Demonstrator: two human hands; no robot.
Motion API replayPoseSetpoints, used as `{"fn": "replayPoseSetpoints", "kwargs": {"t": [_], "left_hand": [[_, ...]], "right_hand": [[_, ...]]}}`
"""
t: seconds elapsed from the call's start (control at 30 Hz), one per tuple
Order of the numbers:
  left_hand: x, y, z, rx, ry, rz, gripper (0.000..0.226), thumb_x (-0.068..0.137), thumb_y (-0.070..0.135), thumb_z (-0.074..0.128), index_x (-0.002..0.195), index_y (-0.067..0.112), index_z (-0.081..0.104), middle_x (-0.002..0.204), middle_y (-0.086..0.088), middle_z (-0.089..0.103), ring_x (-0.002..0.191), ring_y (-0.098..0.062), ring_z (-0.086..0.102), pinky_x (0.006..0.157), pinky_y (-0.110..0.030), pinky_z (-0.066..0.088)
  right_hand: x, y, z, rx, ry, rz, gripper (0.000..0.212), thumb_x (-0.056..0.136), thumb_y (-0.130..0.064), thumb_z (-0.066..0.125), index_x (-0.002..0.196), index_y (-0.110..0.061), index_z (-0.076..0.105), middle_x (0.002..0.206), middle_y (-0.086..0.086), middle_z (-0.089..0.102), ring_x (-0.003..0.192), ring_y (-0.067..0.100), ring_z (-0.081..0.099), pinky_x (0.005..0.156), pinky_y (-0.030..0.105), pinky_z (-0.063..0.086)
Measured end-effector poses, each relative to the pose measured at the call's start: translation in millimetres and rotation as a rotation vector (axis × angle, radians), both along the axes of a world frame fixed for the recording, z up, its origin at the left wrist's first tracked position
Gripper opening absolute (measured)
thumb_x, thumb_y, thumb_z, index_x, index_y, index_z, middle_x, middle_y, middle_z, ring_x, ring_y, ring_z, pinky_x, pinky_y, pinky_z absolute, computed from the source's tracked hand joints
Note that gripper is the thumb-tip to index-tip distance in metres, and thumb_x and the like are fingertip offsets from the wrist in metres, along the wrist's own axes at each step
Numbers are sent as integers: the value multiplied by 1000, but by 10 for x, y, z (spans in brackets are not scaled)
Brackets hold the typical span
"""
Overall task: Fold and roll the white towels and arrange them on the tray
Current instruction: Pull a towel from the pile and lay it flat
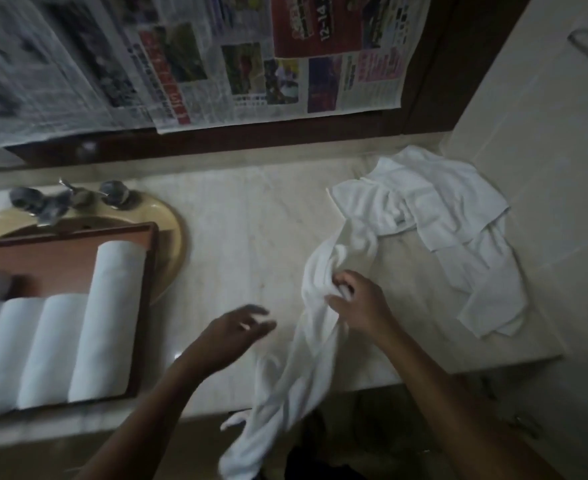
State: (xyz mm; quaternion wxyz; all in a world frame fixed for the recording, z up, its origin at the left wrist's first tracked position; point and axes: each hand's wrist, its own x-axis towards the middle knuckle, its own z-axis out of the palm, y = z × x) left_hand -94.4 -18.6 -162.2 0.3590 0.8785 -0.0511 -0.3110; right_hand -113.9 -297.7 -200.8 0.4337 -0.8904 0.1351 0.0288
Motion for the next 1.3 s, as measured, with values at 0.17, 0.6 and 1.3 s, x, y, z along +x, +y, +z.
{"fn": "replayPoseSetpoints", "kwargs": {"t": [0.17, 0.6, 1.3], "left_hand": [[113, -164, 137, -497, 269, 396, 82, 76, 69, 76, 133, 13, 60, 118, -10, 73, 106, -24, 72, 94, -42, 56], [-948, 431, 1023, -667, 2, 9, 25, 104, 27, 60, 107, 7, 73, 100, -24, 74, 94, -40, 73, 80, -47, 57], [-1213, 1064, 1426, -415, -515, 9, 17, 100, 23, 63, 96, 26, 80, 98, 15, 76, 95, 0, 68, 79, -13, 48]], "right_hand": [[-597, 715, 484, 172, -27, 304, 21, 84, -23, 82, 100, -30, 71, 100, -15, 69, 92, -2, 65, 81, 18, 51], [-1580, 983, 1182, 51, 76, 147, 93, 54, -62, 94, 131, -47, 45, 131, -20, 54, 117, 1, 55, 93, 32, 52], [-1373, 834, 1669, -6, 52, 698, 19, 87, -47, 78, 90, -32, 67, 84, -13, 68, 77, 6, 66, 70, 28, 51]]}}
